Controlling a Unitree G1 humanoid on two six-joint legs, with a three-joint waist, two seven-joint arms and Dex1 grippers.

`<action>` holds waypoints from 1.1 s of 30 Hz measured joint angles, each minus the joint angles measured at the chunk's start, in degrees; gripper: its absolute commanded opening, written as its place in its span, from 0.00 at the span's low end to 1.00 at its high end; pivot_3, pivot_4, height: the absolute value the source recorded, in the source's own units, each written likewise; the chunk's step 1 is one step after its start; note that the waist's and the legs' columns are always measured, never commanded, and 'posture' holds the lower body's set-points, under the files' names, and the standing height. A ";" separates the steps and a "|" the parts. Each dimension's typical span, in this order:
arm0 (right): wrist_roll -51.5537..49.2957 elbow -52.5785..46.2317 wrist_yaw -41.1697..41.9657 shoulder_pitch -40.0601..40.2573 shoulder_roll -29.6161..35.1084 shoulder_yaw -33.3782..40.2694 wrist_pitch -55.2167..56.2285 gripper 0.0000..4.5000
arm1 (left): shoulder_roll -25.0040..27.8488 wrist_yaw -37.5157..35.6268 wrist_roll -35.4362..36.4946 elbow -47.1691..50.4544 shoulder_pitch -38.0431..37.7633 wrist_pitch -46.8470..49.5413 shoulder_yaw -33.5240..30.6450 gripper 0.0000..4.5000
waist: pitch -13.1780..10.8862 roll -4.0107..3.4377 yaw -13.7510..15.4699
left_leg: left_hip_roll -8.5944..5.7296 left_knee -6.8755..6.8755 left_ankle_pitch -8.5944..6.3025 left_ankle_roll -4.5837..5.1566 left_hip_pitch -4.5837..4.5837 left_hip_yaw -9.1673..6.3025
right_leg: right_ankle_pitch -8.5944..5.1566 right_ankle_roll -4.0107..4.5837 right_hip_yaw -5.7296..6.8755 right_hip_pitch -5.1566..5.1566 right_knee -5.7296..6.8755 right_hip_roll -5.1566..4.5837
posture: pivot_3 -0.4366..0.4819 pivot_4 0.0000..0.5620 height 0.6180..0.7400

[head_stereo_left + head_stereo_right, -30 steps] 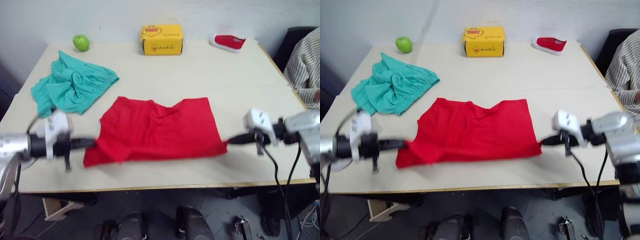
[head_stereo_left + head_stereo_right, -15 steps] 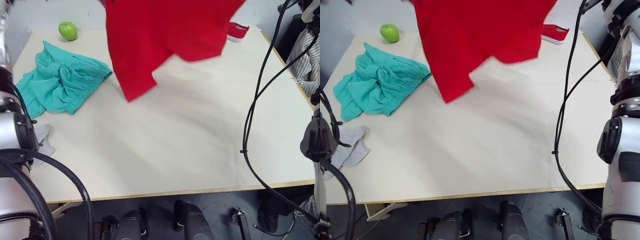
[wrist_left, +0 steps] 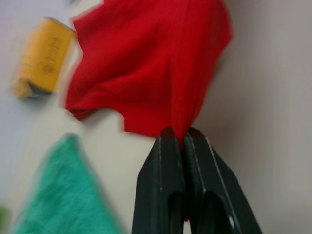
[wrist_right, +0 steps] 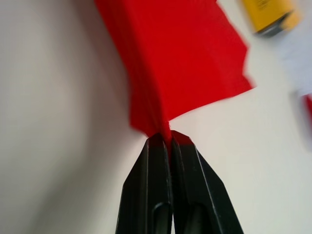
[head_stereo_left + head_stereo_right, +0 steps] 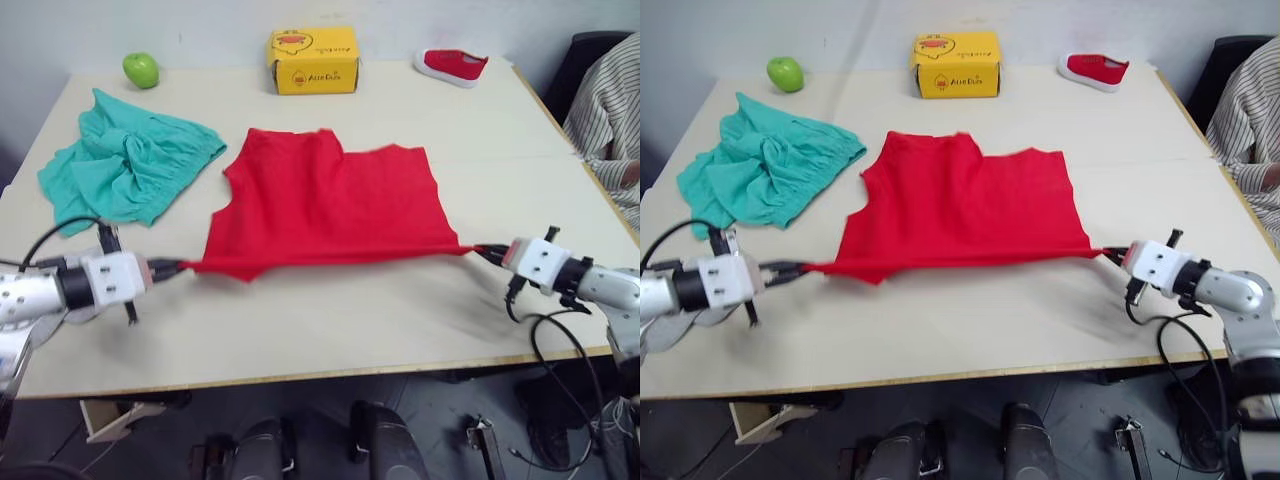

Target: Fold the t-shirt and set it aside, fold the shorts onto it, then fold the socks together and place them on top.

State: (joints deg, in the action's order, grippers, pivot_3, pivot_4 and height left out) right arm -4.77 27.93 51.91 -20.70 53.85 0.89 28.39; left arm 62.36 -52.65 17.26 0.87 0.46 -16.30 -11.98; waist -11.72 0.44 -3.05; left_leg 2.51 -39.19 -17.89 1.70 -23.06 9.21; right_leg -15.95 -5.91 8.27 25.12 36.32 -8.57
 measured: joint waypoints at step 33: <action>-13.39 -16.89 29.28 0.53 10.56 -1.41 -48.73 0.00 | 6.30 -16.67 4.91 10.52 4.49 41.85 2.16 0.00 | 0.03 -0.01 1.25 | 1.11 0.14 -0.71 -0.76 1.51 1.07 | -0.22 0.85 -0.79 -0.58 -0.22 1.09 | 0.48 0.27 1.00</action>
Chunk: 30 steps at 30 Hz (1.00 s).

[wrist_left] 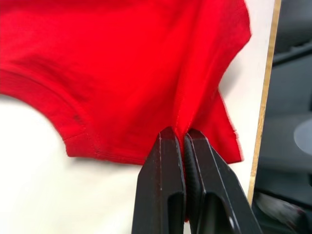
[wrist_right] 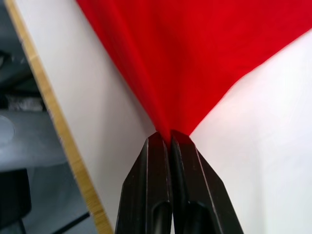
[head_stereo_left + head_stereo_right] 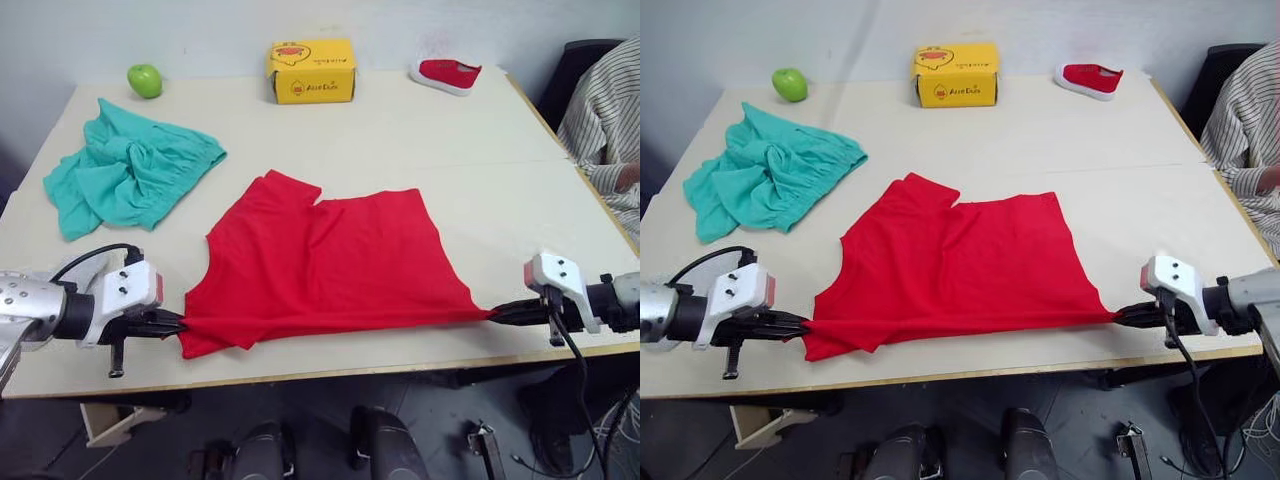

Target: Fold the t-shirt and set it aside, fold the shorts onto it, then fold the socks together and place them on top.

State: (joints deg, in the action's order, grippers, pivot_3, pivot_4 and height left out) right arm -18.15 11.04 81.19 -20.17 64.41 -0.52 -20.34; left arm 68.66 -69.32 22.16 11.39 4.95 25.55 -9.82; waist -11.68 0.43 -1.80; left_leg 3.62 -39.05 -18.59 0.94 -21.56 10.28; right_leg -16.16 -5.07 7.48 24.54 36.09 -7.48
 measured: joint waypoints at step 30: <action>-2.58 -0.29 -15.66 0.37 -11.42 12.45 -0.90 0.77 | -21.63 17.19 -2.38 -15.31 5.40 -10.73 -8.89 0.86 | 0.05 0.10 0.20 | 0.01 -0.26 0.03 0.07 -0.45 0.58 | 0.07 -0.12 -0.60 0.85 0.49 0.02 | 0.48 0.27 1.00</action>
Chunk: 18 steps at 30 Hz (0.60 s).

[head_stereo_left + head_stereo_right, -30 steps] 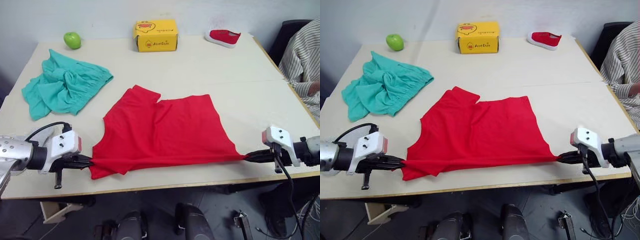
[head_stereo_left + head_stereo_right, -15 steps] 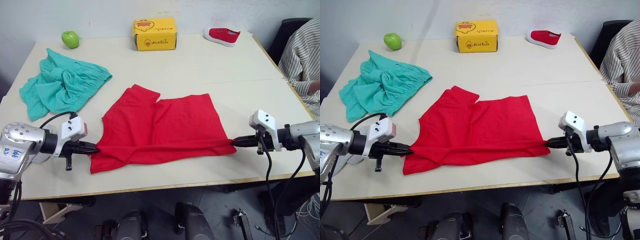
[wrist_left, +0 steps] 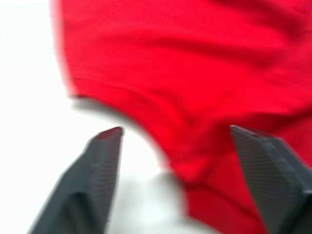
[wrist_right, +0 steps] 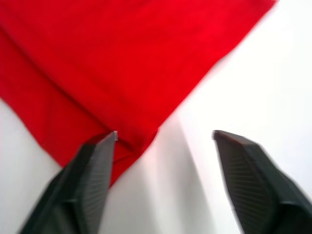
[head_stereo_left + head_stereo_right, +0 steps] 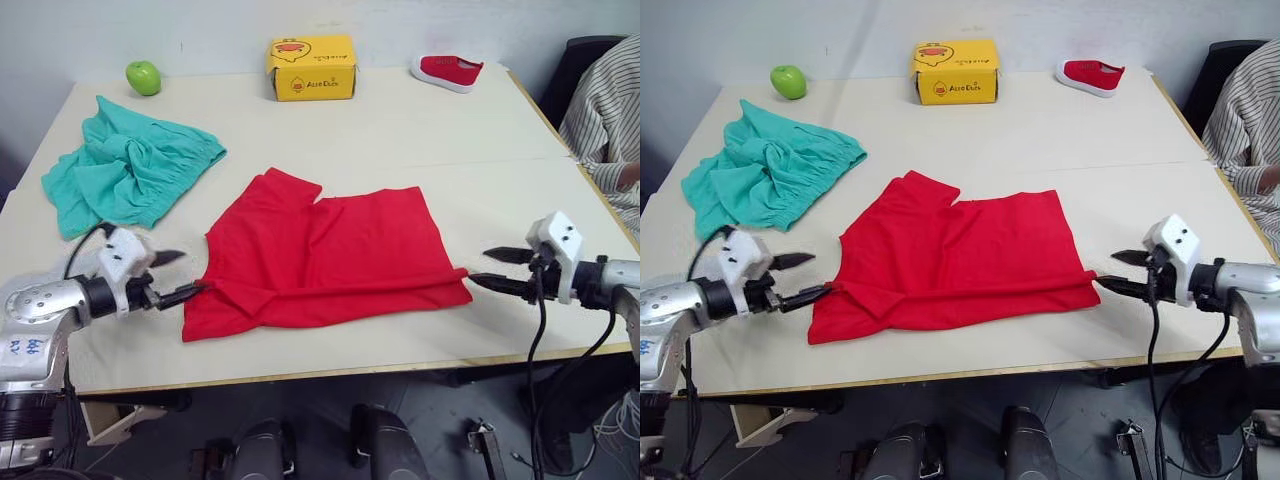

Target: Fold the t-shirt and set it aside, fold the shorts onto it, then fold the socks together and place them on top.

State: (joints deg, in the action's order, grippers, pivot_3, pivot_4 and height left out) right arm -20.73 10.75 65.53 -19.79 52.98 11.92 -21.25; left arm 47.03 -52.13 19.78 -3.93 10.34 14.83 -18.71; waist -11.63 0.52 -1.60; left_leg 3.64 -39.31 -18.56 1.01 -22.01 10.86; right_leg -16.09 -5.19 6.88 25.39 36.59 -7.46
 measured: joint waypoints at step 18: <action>0.75 -6.48 8.37 2.05 -12.88 -11.83 20.25 0.00 | -0.78 -13.38 2.42 18.95 -14.42 -5.07 9.16 0.00 | 0.19 0.27 0.16 | -0.05 0.02 0.01 0.01 0.05 -0.01 | 0.03 0.05 -0.06 -0.02 -0.04 0.04 | 0.48 0.27 1.00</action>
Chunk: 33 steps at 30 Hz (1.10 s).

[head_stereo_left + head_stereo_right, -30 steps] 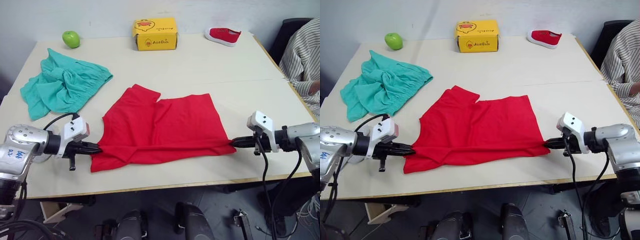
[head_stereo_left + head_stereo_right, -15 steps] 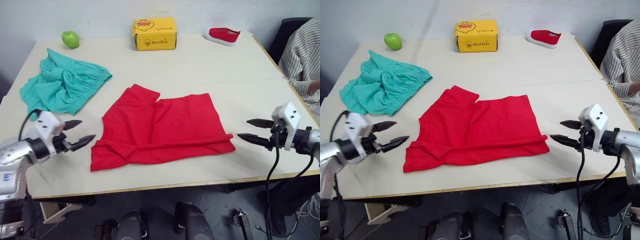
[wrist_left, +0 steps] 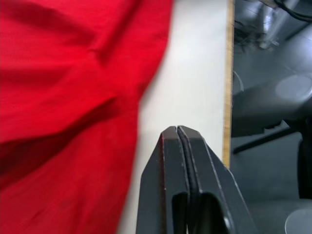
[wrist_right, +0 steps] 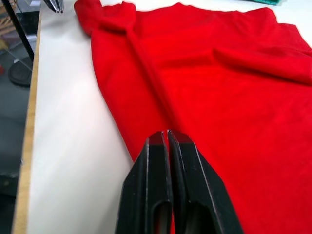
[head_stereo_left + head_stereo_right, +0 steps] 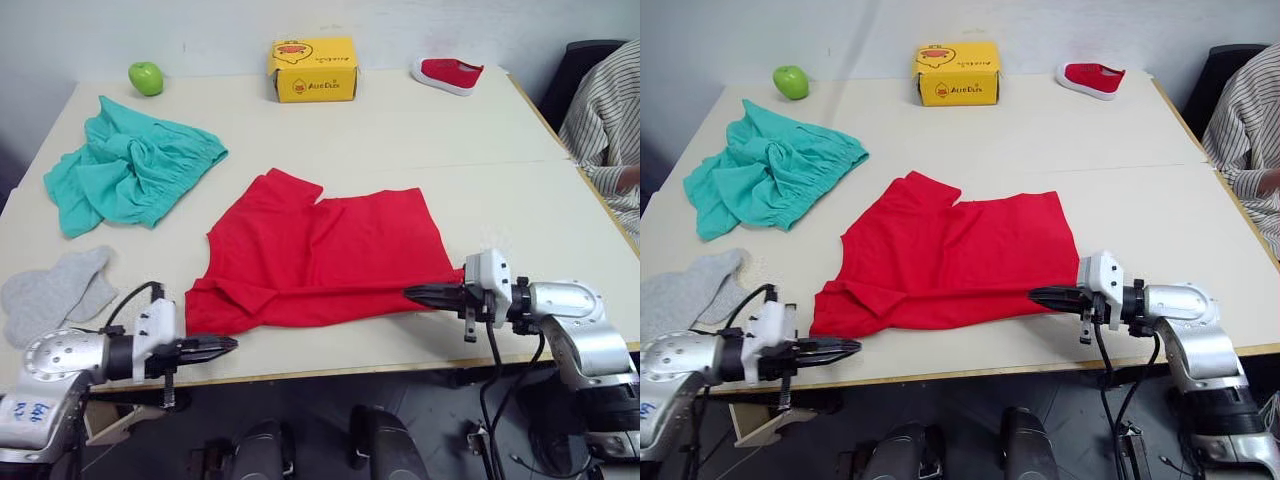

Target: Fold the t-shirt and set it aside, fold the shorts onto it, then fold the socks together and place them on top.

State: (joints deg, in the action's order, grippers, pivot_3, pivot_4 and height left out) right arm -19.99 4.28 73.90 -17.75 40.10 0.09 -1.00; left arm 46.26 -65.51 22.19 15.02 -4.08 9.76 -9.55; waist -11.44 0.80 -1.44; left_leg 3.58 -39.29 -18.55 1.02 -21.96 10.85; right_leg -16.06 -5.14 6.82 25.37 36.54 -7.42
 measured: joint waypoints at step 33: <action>5.80 24.97 -16.23 -2.64 -4.30 5.90 15.32 0.00 | -12.31 20.80 -9.31 -23.31 21.11 -8.03 3.61 0.00 | 0.15 0.21 -0.41 | 0.10 0.01 -0.02 -0.01 0.65 -0.11 | 0.01 0.00 0.10 -0.78 -0.03 -0.04 | 0.48 0.27 1.00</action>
State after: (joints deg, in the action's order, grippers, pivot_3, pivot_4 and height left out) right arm -14.19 29.24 57.67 -20.39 35.80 5.99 14.32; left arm 33.95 -44.71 12.89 -8.29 17.03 1.72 -5.94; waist -11.29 1.01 -1.85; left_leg 3.68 -39.28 -18.57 1.02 -21.31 10.75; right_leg -16.05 -5.15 6.91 24.59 36.51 -7.46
